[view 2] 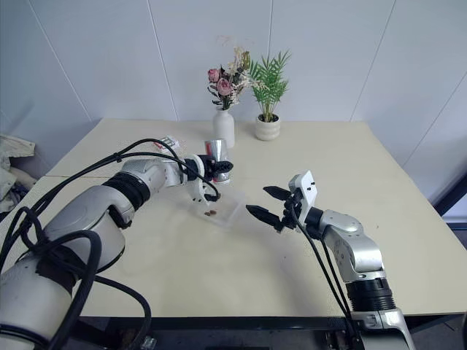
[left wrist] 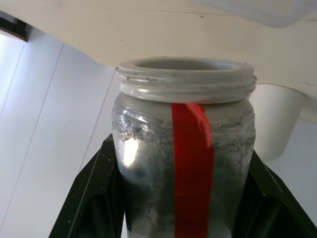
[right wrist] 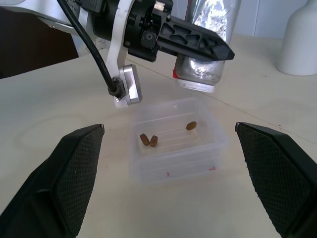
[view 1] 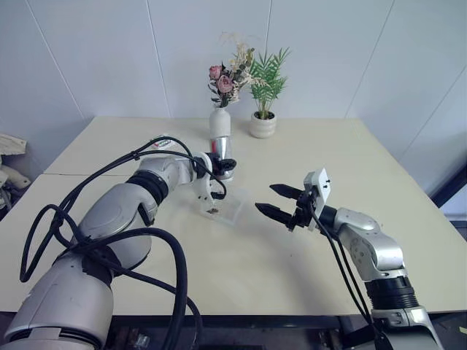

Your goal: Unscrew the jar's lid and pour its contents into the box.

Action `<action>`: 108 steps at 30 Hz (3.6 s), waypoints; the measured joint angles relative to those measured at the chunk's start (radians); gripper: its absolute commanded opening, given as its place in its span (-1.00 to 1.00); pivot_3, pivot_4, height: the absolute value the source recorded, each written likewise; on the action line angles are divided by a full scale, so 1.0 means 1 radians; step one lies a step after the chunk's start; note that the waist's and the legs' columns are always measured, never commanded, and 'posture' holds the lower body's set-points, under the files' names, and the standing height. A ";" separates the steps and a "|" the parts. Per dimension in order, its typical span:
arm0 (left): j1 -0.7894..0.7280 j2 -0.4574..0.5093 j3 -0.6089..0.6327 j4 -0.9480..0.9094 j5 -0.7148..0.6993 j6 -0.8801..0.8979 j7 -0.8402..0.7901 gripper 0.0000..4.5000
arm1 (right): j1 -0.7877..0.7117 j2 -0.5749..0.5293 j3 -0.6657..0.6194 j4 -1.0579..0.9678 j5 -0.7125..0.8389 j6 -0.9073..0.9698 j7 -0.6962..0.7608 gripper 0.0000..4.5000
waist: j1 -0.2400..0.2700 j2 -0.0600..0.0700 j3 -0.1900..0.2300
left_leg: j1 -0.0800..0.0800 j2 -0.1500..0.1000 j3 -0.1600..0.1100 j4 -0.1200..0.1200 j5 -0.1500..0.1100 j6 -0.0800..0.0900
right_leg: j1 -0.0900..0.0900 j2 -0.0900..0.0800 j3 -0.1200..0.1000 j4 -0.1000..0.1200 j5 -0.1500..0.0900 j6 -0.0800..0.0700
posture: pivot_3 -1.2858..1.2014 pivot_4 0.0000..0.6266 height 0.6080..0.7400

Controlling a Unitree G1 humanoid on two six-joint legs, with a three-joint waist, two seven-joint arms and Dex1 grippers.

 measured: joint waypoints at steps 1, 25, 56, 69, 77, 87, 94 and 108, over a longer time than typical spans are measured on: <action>-0.007 0.002 0.011 -0.001 -0.014 -0.011 -0.001 -0.05 | 0.000 0.001 0.000 0.000 0.002 0.000 0.000 0.99 | 0.000 0.000 0.000 | 0.000 0.000 0.000 0.000 0.000 0.000 | 0.000 0.000 0.000 0.000 0.000 0.000 | 0.03 -0.52 1.00; 0.541 0.093 1.223 -0.426 -1.545 0.494 -1.172 -0.05 | -0.018 -0.083 0.024 -0.026 -0.027 -0.066 0.123 0.99 | -0.013 0.000 0.000 | 0.002 0.000 -0.002 0.016 0.003 0.000 | -0.001 0.000 0.001 0.021 -0.001 -0.001 | 0.03 -0.52 1.00; 0.767 0.100 1.553 -0.150 -1.716 0.199 -0.797 0.66 | -0.086 -0.078 0.101 -0.119 -0.041 -0.061 0.152 1.00 | -0.027 -0.002 -0.001 | 0.019 0.000 -0.003 0.012 0.005 -0.001 | 0.017 0.001 0.000 0.015 0.002 -0.002 | 0.03 -0.52 1.00; 0.949 0.103 1.573 -0.456 -1.785 0.267 -0.834 0.97 | -0.085 -0.077 0.107 -0.120 -0.040 -0.061 0.153 1.00 | -0.028 -0.002 -0.001 | 0.019 0.001 -0.002 0.011 0.005 -0.001 | 0.017 0.000 0.000 0.014 0.002 -0.003 | 0.03 -0.52 1.00; 1.105 0.125 1.617 -0.724 -1.796 0.368 -0.777 0.97 | -0.076 -0.069 0.110 -0.118 -0.038 -0.062 0.156 1.00 | -0.029 -0.002 -0.001 | 0.019 0.001 -0.002 0.009 0.005 -0.001 | 0.016 0.000 0.000 0.012 0.002 -0.003 | 0.03 -0.52 1.00; 1.185 0.203 1.641 -1.098 -1.850 0.412 -0.863 0.97 | -0.040 -0.073 0.108 -0.118 -0.037 -0.063 0.166 1.00 | -0.025 -0.003 -0.001 | 0.019 0.001 -0.001 0.001 0.005 -0.001 | 0.017 -0.001 0.000 0.003 0.003 -0.005 | 0.03 -0.52 1.00; 1.268 0.219 1.600 -1.328 -2.056 0.592 -1.073 0.97 | 0.019 -0.163 0.078 -0.131 -0.028 -0.060 0.201 1.00 | -0.029 -0.003 -0.001 | 0.018 0.001 0.000 -0.003 0.004 0.000 | 0.016 -0.001 0.000 -0.002 0.002 -0.005 | 0.03 -0.52 1.00; 1.643 0.439 1.735 -1.290 -2.130 0.536 -1.611 0.97 | 0.200 -0.341 -0.002 -0.291 0.038 -0.064 0.320 1.00 | -0.030 -0.003 -0.001 | 0.020 0.006 0.003 -0.003 0.003 0.001 | 0.018 0.000 0.000 -0.010 -0.008 -0.026 | 0.03 -0.52 1.00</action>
